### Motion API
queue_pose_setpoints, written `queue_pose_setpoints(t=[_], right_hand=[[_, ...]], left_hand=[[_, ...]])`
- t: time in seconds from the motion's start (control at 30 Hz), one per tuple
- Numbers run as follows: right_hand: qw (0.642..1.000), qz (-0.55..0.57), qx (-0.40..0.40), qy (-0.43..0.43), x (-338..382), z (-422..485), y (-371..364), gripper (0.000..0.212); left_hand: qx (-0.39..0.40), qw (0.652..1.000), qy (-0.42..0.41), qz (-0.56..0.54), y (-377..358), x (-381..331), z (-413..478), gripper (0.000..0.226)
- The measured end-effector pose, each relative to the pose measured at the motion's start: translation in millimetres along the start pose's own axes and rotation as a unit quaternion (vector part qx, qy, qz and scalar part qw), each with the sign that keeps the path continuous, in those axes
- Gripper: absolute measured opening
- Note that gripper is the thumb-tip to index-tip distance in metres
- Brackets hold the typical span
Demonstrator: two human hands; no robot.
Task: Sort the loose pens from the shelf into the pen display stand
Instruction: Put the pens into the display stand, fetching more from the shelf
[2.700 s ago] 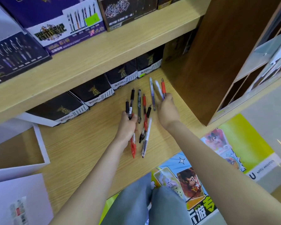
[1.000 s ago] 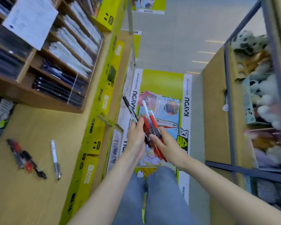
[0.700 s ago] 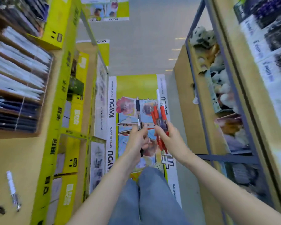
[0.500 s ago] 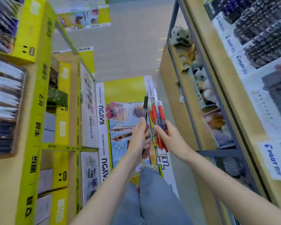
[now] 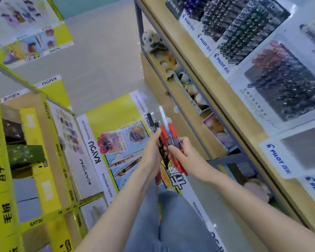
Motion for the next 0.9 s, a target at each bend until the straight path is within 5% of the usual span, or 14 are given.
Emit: queue_pose_setpoints(t=[0.1,0.27,0.47,0.9], right_hand=[[1.000,0.019,0.001,-0.001,12,9,4,0.008],[0.999,-0.007,-0.034,-0.006,28,29,-1,0.018],[0.974,-0.094,-0.206,-0.034,33,48,-7,0.034],[0.865,-0.007,-0.480,-0.143,-8,-18,13,0.016]], left_hand=[[0.082,0.994,0.007,0.073,0,-19,10,0.021],[0.079,0.982,0.022,0.171,15,-37,35,0.015],[0.090,0.967,0.043,0.232,20,-54,58,0.045],[0.187,0.936,0.205,0.217,-39,-29,84,0.030]])
Point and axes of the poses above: each hand's wrist, its own z-axis towards the middle knuckle, its own y-axis out of the back of the hand, x = y × z, the point moved 2 cm from there along z, towards the middle knuckle, and after that the axes turned 13 degrees about x, right-handed, at the moved point
